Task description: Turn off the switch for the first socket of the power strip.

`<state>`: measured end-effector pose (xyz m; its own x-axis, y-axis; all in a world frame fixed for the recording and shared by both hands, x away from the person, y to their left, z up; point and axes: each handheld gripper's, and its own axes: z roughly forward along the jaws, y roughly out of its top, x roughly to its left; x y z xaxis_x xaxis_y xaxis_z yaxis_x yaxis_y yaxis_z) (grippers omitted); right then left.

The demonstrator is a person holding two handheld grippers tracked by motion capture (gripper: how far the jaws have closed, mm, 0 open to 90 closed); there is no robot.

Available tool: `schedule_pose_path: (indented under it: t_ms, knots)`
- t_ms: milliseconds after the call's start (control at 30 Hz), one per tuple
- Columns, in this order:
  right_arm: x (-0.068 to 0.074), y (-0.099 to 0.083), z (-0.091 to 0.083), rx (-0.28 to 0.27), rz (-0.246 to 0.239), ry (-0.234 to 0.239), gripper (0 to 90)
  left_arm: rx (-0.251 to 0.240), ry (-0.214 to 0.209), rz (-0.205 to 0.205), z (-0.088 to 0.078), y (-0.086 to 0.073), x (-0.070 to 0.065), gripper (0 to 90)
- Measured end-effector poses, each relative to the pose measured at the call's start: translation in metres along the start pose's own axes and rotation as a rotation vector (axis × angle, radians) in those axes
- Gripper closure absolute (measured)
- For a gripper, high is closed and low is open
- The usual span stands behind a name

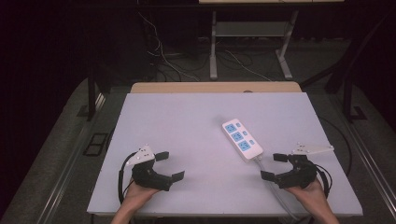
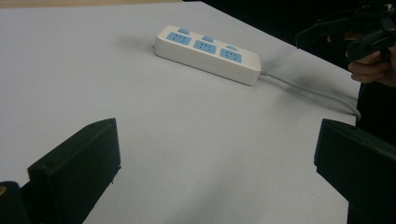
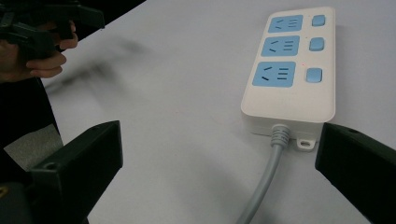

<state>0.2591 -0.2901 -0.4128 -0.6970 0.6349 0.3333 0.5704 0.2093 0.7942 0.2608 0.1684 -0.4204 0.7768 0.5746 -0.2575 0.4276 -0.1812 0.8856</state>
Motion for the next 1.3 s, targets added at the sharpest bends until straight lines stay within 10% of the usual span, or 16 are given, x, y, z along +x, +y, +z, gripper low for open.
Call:
schedule_pose_path:
  t_ms: [1300]
  knots:
    - [-0.005, 0.04, 0.003, 0.066, -0.042, 0.029, 0.5, 0.01, -0.004, -0.003, 0.002, -0.002, 0.001, 0.0]
